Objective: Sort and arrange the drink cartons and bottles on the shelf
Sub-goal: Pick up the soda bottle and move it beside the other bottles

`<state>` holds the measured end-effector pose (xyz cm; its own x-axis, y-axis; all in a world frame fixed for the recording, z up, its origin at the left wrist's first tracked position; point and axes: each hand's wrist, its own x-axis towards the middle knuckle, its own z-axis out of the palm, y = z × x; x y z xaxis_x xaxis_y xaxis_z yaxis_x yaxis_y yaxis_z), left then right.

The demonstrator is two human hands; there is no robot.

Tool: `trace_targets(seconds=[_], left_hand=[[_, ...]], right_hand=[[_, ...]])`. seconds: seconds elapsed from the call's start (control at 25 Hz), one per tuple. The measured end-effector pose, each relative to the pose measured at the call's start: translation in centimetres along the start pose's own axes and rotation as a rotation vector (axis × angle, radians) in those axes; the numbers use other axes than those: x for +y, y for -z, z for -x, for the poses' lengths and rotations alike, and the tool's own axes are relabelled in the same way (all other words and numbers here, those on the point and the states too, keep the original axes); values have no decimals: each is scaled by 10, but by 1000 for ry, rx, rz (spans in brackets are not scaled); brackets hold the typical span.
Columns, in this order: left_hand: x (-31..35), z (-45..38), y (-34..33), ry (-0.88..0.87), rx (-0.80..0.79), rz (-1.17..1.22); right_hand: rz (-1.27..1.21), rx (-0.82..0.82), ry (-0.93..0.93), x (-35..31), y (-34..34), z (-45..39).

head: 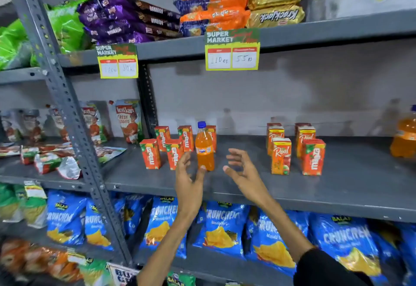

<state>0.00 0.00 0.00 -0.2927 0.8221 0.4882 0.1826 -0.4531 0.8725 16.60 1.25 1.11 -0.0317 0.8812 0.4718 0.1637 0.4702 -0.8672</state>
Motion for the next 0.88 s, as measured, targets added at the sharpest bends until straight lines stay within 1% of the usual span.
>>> trace_targets(seconds=[0.16, 0.28, 0.36, 0.52, 0.64, 0.8, 0.88], left_hand=[[-22, -39, 7, 170, -196, -26], [-31, -57, 2, 153, -333, -50], [-35, -67, -1, 129, -382, -78], [-41, -76, -1, 123, -384, -37], [-27, -67, 3, 120, -371, 16], [-10, -41, 9, 96, -392, 67], [4, -19, 4, 112, -399, 102]], right_hand=[[44, -127, -130, 6, -25, -35], [31, -183, -159, 21, -37, -56], [9, -203, -149, 30, -43, -64], [-13, -182, -162, 29, -49, -69], [-40, -199, -168, 20, -43, -61], [-85, -231, -156, 6, -18, -31], [-101, -237, -144, -3, 1, -9]])
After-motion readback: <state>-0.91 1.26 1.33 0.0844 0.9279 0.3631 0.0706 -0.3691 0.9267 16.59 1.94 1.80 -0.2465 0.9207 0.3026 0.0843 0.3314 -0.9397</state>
